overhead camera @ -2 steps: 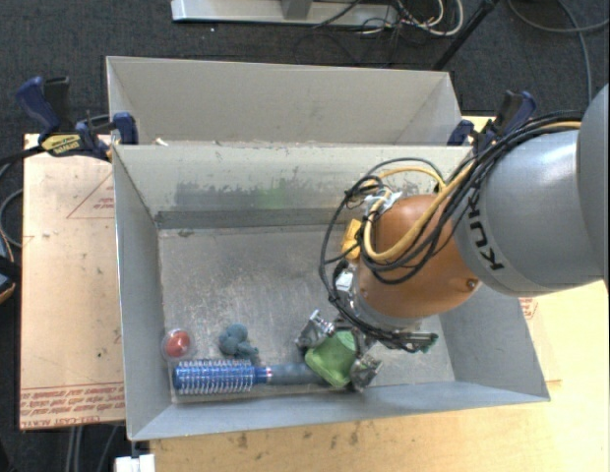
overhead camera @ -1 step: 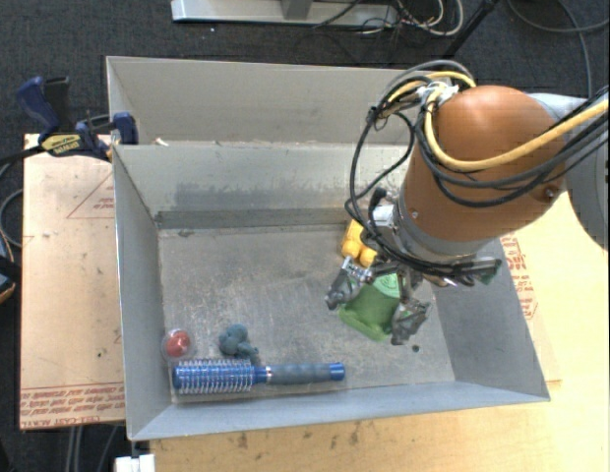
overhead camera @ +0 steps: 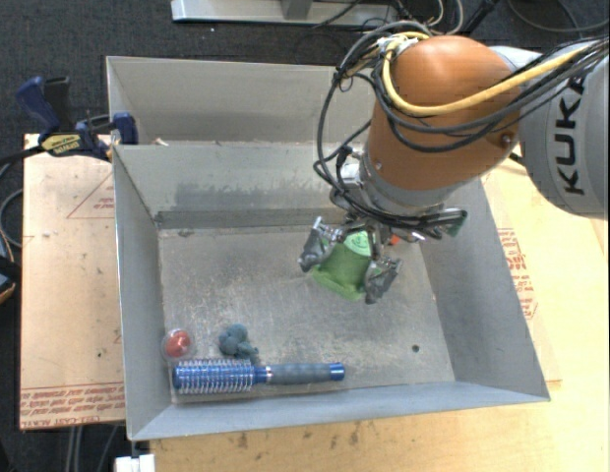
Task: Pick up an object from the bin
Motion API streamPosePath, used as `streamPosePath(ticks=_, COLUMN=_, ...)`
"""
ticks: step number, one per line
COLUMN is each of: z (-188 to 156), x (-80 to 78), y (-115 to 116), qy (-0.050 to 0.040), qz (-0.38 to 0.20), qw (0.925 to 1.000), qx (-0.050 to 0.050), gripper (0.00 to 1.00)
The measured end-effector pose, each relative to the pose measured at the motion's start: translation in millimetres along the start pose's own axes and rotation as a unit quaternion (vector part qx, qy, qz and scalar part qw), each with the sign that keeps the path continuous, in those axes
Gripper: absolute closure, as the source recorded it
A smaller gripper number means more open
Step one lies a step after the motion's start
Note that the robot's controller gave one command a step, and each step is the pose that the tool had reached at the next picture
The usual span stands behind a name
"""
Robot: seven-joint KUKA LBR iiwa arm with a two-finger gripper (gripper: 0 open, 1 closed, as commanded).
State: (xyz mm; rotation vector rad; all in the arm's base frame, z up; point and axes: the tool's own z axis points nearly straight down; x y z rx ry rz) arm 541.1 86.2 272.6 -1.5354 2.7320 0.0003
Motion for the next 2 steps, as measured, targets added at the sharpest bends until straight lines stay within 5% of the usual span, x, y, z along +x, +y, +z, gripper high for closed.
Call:
streamPosePath(ticks=1, z=-116.2, x=-4.7, y=-45.2, qy=-0.0011, qz=0.025, qw=0.9997, qx=0.003, gripper=1.00)
streamPosePath(ticks=2, z=3.5, x=-32.9, y=-76.3, qy=0.0039, qz=-0.007, qw=1.0000, qx=-0.005, gripper=1.00)
